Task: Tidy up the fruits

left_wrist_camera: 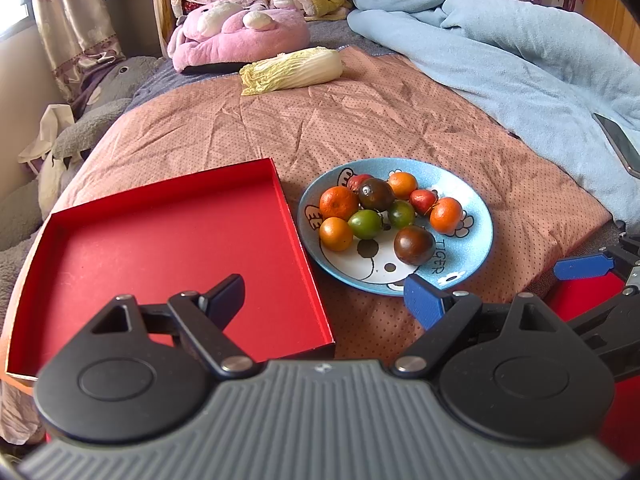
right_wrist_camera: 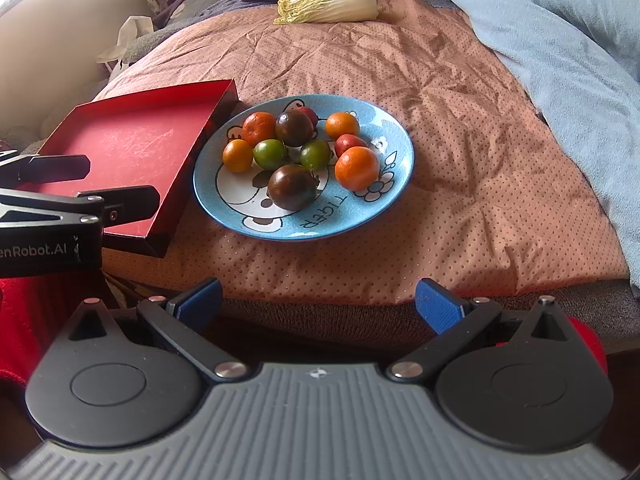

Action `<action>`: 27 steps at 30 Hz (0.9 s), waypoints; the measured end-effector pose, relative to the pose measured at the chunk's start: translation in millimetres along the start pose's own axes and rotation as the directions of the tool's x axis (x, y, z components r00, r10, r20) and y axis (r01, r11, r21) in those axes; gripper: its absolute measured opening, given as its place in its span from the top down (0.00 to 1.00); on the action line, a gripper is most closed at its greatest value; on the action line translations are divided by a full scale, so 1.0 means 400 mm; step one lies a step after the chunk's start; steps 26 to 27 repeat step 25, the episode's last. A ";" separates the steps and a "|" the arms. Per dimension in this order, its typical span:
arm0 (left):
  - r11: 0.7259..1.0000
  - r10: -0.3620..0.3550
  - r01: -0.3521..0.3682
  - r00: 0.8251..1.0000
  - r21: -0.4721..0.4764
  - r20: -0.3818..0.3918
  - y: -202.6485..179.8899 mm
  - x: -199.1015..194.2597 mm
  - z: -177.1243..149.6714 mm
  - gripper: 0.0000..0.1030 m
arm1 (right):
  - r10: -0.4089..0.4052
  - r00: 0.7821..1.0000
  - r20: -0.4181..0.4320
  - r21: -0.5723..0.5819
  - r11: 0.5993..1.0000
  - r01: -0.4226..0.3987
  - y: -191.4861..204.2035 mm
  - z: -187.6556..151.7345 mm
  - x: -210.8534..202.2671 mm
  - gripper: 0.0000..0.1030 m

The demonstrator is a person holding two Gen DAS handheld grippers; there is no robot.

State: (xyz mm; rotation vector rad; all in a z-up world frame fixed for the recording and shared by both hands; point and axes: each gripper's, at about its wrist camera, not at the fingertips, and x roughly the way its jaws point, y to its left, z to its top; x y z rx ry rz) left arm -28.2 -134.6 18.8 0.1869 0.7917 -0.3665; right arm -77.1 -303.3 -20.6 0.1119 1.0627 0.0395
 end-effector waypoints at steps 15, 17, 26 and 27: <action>1.000 -0.006 0.006 1.000 0.012 -0.002 -0.016 0.008 -0.001 0.14 | 0.006 1.000 0.002 0.005 1.000 -0.006 -0.002 -0.004 0.004 0.00; 1.000 -0.011 0.011 1.000 0.009 0.000 -0.017 0.006 -0.001 0.15 | 0.007 1.000 0.003 0.008 1.000 -0.007 -0.002 -0.006 0.006 0.00; 0.998 -0.056 0.056 0.998 0.004 0.010 -0.018 0.000 0.003 0.19 | 0.007 1.000 0.003 0.020 1.000 -0.007 -0.012 -0.002 0.001 0.00; 0.998 -0.056 0.056 0.998 0.004 0.010 -0.018 0.000 0.003 0.19 | 0.007 1.000 0.003 0.020 1.000 -0.007 -0.012 -0.002 0.001 0.00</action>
